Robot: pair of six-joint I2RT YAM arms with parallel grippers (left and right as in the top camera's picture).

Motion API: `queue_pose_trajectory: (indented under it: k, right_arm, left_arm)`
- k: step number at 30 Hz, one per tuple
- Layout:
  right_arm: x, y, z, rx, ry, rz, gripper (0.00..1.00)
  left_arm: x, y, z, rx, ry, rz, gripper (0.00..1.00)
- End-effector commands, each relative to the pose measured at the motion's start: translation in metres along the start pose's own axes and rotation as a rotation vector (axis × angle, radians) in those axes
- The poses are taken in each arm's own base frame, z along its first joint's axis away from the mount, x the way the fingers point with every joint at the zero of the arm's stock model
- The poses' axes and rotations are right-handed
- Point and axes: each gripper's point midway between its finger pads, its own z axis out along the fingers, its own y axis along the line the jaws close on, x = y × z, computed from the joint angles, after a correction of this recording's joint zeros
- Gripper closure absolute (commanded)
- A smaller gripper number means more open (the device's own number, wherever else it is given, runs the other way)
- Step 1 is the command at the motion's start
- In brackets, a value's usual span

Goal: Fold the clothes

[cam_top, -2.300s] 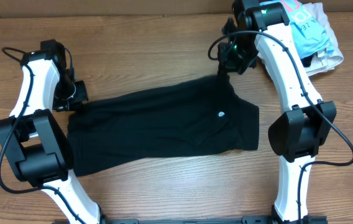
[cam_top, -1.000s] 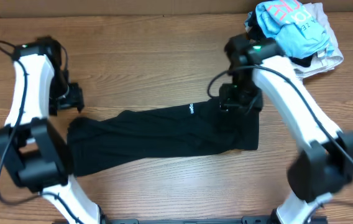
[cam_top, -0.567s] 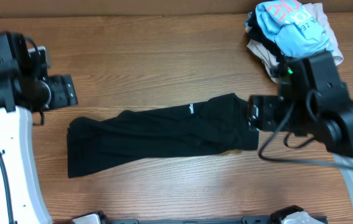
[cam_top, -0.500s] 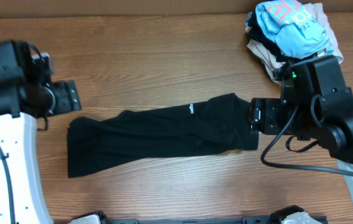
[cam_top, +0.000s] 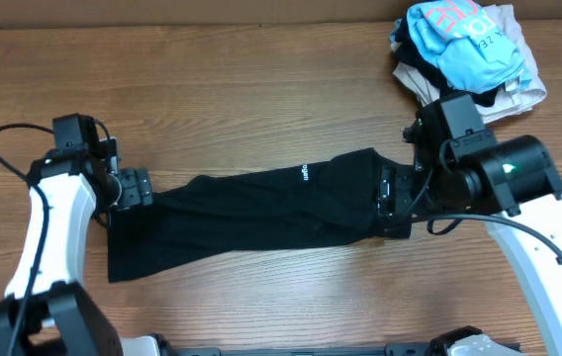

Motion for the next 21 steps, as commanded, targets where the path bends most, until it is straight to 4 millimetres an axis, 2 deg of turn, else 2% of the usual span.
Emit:
queue_pose_trajectory:
  k: [1, 5, 10, 19, 21]
  right_arm:
    - [0.0, 0.0, 0.004, -0.011, -0.007, 0.002, 0.18]
    - [-0.004, 0.001, 0.01, -0.015, -0.018, -0.004, 0.17]
    - [-0.006, 0.002, 0.011, -0.017, -0.028, -0.027, 0.16]
    - [-0.011, 0.003, 0.01, -0.021, -0.048, -0.029, 0.16]
    - [-0.012, 0.003, 0.01, -0.023, -0.053, -0.03, 0.16]
  left_arm:
    - [0.011, 0.015, 0.025, -0.045, 0.075, 0.008, 0.14]
    - [0.017, 0.022, 0.049, -0.048, 0.14, -0.022, 0.16]
    - [0.027, 0.024, 0.065, -0.048, 0.205, -0.028, 0.2]
    - [0.049, 0.022, 0.072, -0.035, 0.287, -0.034, 0.23]
    - [0.052, 0.022, 0.074, -0.04, 0.289, -0.034, 0.32]
